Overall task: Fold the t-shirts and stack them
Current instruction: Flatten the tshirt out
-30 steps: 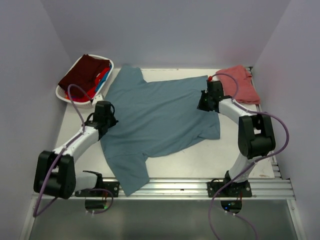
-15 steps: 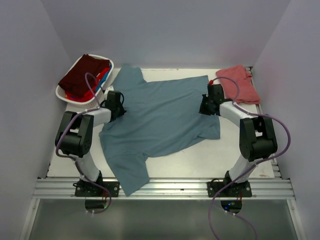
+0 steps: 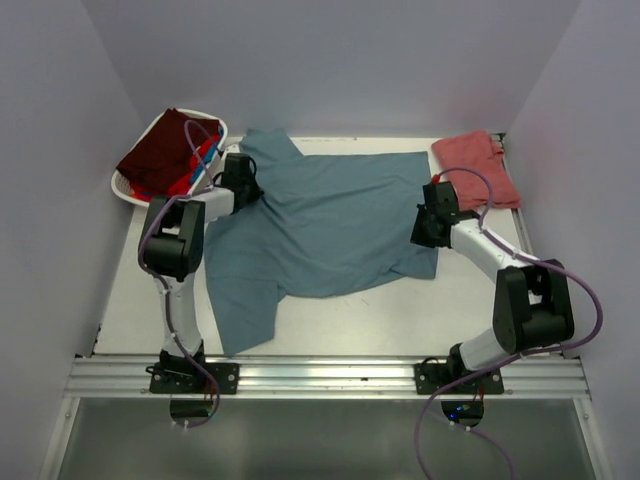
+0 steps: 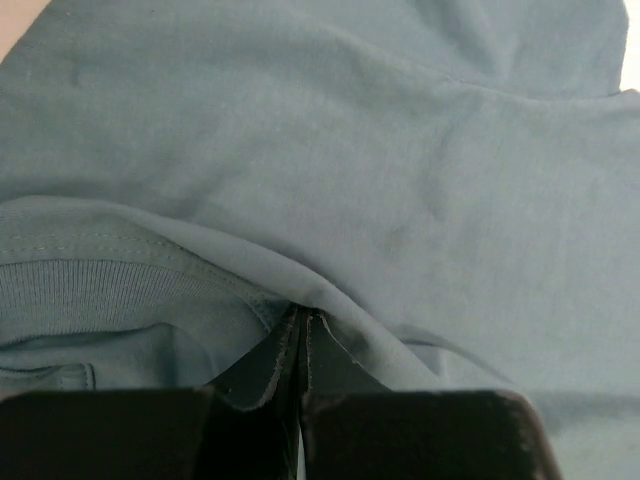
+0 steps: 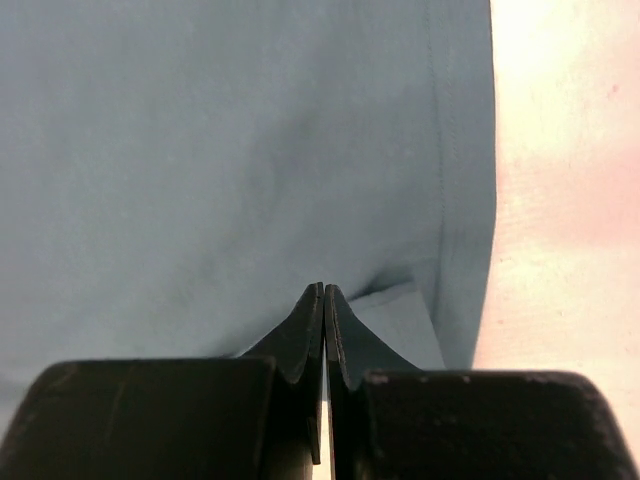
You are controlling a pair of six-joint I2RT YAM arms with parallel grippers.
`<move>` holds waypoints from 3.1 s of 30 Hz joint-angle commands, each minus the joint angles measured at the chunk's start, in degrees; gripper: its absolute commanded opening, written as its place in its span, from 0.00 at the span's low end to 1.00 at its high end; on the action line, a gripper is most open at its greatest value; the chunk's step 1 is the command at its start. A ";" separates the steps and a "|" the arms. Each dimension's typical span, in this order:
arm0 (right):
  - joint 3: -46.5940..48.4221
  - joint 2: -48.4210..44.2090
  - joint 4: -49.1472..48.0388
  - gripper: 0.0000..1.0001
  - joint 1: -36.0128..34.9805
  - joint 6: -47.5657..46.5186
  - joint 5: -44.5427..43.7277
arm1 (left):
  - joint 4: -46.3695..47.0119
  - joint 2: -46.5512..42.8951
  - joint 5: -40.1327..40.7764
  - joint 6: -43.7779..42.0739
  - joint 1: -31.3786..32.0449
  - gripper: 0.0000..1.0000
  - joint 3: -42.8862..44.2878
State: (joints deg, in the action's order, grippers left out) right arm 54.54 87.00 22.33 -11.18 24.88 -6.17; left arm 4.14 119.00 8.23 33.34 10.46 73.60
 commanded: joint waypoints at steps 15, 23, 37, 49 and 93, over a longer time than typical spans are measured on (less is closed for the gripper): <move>-3.31 -4.12 6.33 0.36 -0.25 0.96 -7.09 | -5.11 -18.68 -12.36 0.23 -0.88 0.61 -11.10; -1.99 0.45 5.36 0.38 -0.07 1.83 -9.47 | -9.59 -28.82 -12.53 -1.52 2.28 0.65 -16.29; -4.71 3.62 0.00 0.00 -0.24 2.54 -5.69 | -11.52 -34.71 -11.22 -1.88 3.95 0.65 -21.92; -4.10 -10.25 10.62 0.00 -0.68 0.34 -7.10 | -18.11 -41.13 -8.49 -2.40 10.28 0.64 -21.75; 4.53 3.52 22.08 0.00 -14.04 4.29 -10.09 | -21.46 -45.61 -8.93 -4.43 10.28 0.64 -25.70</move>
State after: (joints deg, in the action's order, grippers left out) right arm 61.95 89.25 54.35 -25.36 27.62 -20.75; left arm -17.10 75.18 -1.45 30.35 20.71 48.82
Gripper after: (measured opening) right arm 0.009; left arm 0.639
